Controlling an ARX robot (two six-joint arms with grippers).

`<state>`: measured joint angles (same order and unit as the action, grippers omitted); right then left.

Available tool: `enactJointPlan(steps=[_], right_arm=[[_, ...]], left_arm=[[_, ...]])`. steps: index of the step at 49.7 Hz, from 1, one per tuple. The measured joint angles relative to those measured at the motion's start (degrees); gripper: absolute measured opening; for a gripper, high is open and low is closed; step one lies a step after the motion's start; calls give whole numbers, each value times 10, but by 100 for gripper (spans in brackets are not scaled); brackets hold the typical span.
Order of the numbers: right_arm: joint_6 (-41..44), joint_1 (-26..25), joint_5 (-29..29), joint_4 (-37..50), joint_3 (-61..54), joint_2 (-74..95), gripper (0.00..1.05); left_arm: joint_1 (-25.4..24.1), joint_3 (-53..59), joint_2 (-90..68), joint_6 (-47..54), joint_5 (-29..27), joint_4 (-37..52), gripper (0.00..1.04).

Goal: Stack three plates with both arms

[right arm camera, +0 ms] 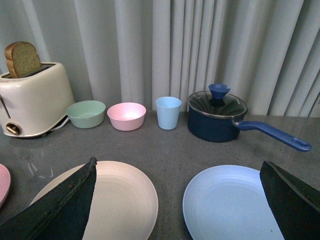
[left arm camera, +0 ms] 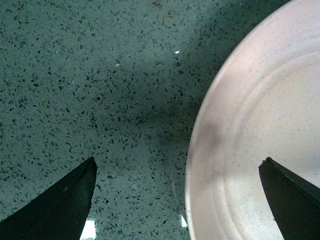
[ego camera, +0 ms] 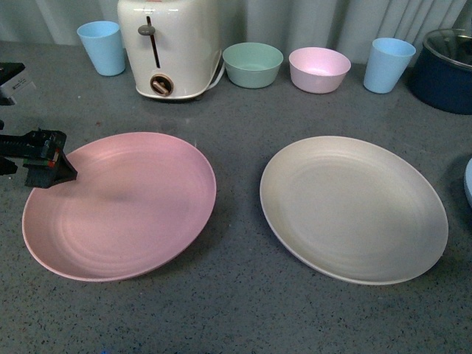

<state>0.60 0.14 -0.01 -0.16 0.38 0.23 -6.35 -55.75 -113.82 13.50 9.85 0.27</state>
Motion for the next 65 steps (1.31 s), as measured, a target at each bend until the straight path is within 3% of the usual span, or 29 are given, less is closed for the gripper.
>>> enactJointPlan(steps=[39,49,58,65], right_arm=[[0,0,0,0,0,0,97],[0,0,0,0,0,0,97],[0,0,0,0,0,0,97],[0,0,0,0,0,0,97]], left_arm=[[-6,-29,-39,9,2,-18,97],[-3,-28,-42,15,-8,-19,69],[7,-27,-43,20,-17,-21,32],[8,-27,-36,17,-7,-26,9]])
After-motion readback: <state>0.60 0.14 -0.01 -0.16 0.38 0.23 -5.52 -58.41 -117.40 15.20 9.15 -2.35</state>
